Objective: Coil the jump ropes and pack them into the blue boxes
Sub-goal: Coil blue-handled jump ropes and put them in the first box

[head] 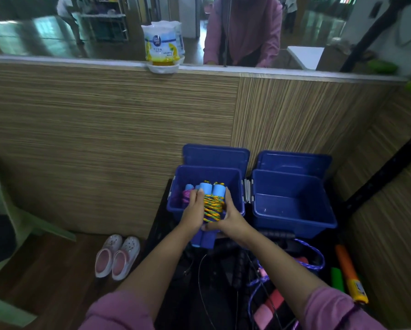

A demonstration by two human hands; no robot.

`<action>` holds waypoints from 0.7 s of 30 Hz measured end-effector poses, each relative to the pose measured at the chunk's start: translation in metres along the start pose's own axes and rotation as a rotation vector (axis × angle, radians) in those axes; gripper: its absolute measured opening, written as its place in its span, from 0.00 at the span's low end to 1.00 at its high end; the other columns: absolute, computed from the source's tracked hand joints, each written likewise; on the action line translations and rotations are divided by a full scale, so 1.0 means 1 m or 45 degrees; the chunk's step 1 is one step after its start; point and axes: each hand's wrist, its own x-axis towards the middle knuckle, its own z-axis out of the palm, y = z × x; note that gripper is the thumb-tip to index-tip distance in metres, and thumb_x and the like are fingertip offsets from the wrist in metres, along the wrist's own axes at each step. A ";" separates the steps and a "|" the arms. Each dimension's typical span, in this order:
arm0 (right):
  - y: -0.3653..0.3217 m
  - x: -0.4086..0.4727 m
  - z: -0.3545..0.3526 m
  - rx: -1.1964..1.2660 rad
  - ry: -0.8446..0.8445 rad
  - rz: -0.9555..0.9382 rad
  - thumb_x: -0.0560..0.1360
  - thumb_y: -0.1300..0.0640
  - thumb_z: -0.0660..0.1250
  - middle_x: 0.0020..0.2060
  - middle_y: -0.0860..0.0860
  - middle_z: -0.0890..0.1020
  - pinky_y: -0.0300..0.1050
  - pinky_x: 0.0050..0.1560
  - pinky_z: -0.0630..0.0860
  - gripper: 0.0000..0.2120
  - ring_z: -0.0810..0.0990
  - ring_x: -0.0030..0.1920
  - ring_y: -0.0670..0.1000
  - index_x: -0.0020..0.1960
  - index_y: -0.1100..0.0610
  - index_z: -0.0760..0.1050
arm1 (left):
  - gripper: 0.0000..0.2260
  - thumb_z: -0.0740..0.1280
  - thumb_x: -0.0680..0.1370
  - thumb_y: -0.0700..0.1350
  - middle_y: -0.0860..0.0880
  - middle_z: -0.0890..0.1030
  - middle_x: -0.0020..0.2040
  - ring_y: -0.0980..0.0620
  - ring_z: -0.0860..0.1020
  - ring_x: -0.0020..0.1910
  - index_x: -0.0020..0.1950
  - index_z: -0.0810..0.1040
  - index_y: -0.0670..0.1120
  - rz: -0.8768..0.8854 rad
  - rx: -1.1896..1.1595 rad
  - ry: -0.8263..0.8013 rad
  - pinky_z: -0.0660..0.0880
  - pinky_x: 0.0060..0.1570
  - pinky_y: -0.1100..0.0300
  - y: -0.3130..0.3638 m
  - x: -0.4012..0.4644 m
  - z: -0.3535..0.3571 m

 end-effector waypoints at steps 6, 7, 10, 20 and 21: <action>-0.009 0.005 -0.009 -0.130 -0.045 -0.062 0.65 0.73 0.73 0.55 0.46 0.78 0.39 0.42 0.78 0.57 0.81 0.51 0.45 0.77 0.44 0.40 | 0.20 0.48 0.83 0.56 0.40 0.77 0.58 0.46 0.78 0.52 0.70 0.64 0.47 -0.007 -0.117 -0.022 0.75 0.56 0.49 0.000 0.019 0.002; -0.010 0.007 -0.010 -0.172 -0.051 -0.062 0.66 0.71 0.74 0.56 0.44 0.77 0.39 0.44 0.78 0.58 0.81 0.53 0.46 0.77 0.44 0.38 | 0.20 0.48 0.84 0.55 0.41 0.77 0.56 0.47 0.78 0.51 0.70 0.64 0.46 -0.019 -0.157 -0.030 0.76 0.51 0.52 0.001 0.022 0.002; -0.013 0.012 -0.011 -0.366 -0.023 -0.082 0.67 0.66 0.75 0.57 0.42 0.76 0.37 0.49 0.78 0.59 0.80 0.53 0.43 0.76 0.44 0.33 | 0.20 0.48 0.84 0.54 0.43 0.77 0.53 0.49 0.79 0.48 0.71 0.62 0.45 -0.061 -0.287 -0.043 0.77 0.42 0.56 0.001 0.033 0.002; 0.000 0.082 -0.037 -0.529 0.306 -0.024 0.61 0.50 0.76 0.62 0.56 0.75 0.50 0.63 0.73 0.51 0.76 0.60 0.53 0.77 0.52 0.53 | 0.19 0.52 0.82 0.50 0.39 0.80 0.57 0.37 0.80 0.49 0.67 0.72 0.43 0.539 0.881 0.210 0.79 0.43 0.48 -0.031 0.089 -0.030; 0.003 0.094 -0.043 -0.531 0.334 -0.004 0.62 0.50 0.76 0.61 0.56 0.76 0.50 0.63 0.73 0.49 0.77 0.59 0.54 0.77 0.52 0.55 | 0.20 0.54 0.79 0.51 0.40 0.81 0.53 0.38 0.80 0.46 0.64 0.75 0.42 0.632 1.101 0.248 0.79 0.41 0.48 -0.038 0.096 -0.037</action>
